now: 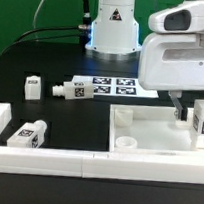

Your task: Assemble square table

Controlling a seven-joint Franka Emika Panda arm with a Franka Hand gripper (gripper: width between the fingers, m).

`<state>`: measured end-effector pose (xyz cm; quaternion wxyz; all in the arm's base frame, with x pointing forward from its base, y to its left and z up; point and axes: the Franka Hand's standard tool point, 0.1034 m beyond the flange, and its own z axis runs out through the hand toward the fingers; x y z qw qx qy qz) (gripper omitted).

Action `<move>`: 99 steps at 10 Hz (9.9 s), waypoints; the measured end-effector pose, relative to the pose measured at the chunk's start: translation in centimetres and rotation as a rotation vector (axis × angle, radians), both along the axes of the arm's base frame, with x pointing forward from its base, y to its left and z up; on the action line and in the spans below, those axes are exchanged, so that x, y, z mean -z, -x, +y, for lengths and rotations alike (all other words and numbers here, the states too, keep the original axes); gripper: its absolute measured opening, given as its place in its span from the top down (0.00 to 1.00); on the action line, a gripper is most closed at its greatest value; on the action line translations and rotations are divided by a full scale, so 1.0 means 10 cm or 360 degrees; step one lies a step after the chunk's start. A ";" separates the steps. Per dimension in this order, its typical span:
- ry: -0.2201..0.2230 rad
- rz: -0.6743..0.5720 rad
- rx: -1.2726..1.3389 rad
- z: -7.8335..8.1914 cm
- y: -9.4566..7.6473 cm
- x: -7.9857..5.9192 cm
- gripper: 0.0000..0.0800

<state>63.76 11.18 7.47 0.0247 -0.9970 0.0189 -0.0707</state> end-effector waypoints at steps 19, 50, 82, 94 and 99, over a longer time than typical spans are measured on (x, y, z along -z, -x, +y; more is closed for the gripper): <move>-0.0142 0.0064 0.0739 -0.05 0.01 -0.03 0.19; 0.0047 0.0052 -0.0055 0.09 -0.03 -0.03 0.19; -0.0394 0.0246 0.2717 -0.11 0.00 -0.32 0.19; -0.0314 0.0252 0.2048 -0.87 0.59 -0.40 0.19; -0.0305 0.0206 0.2091 -1.05 0.73 -0.38 0.19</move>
Offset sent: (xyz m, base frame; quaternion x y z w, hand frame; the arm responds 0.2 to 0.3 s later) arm 0.0117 -0.0133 0.0017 -0.0081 0.0066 0.3609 0.9325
